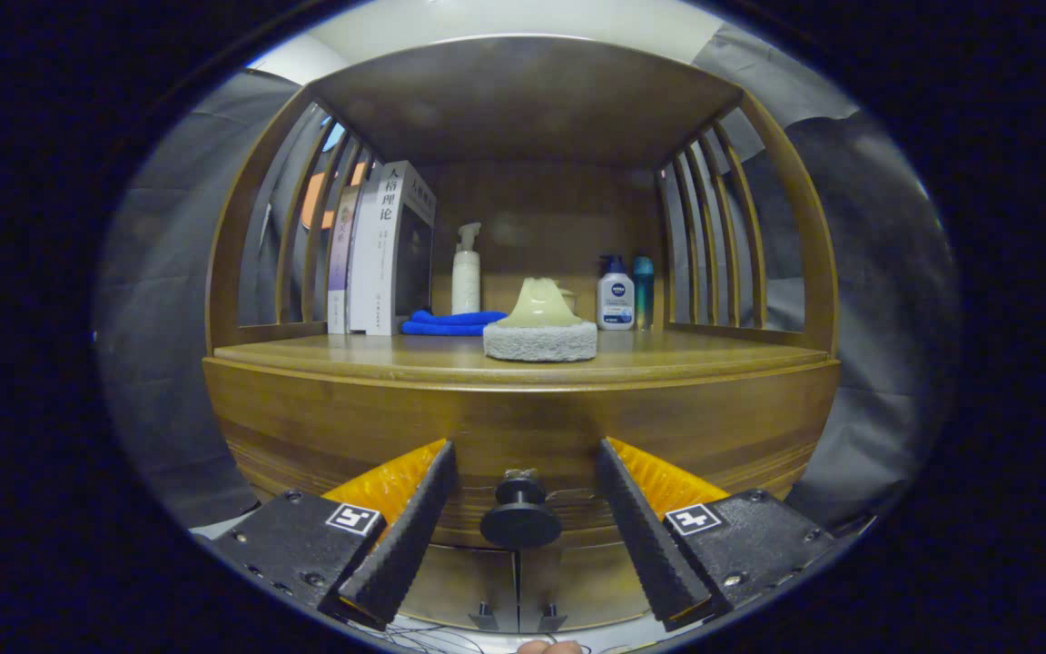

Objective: Pull open the drawer, take out the items inside it, and place them on the countertop above the cabinet.

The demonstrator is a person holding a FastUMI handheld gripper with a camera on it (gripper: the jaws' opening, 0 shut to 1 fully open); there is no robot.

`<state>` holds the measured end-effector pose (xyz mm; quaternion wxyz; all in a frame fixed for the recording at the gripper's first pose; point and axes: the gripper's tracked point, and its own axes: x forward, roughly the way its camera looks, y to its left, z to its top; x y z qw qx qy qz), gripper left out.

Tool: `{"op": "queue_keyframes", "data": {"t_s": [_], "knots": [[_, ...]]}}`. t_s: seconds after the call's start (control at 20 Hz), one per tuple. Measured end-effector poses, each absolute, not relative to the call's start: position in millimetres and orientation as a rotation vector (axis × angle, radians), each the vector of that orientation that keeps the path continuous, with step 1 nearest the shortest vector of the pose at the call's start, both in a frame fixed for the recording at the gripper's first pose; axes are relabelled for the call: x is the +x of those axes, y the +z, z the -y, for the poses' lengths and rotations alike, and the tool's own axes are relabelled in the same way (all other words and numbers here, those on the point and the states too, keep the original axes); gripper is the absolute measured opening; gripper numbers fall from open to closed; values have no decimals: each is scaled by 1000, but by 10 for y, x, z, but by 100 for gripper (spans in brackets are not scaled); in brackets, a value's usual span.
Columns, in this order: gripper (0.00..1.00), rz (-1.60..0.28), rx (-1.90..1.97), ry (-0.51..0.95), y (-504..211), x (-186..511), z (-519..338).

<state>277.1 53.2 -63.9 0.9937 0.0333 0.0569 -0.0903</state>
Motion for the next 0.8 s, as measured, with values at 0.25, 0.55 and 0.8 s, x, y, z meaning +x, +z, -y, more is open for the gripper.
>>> {"op": "queue_keyframes", "data": {"t_s": [0.25, 0.55, 0.8], "knots": [[99, -127, 209, -118, -514, 2659, -440], [99, -81, 138, -60, 17, 2093, -118], [98, -74, 78, -26, 213, 1228, 77]]}}
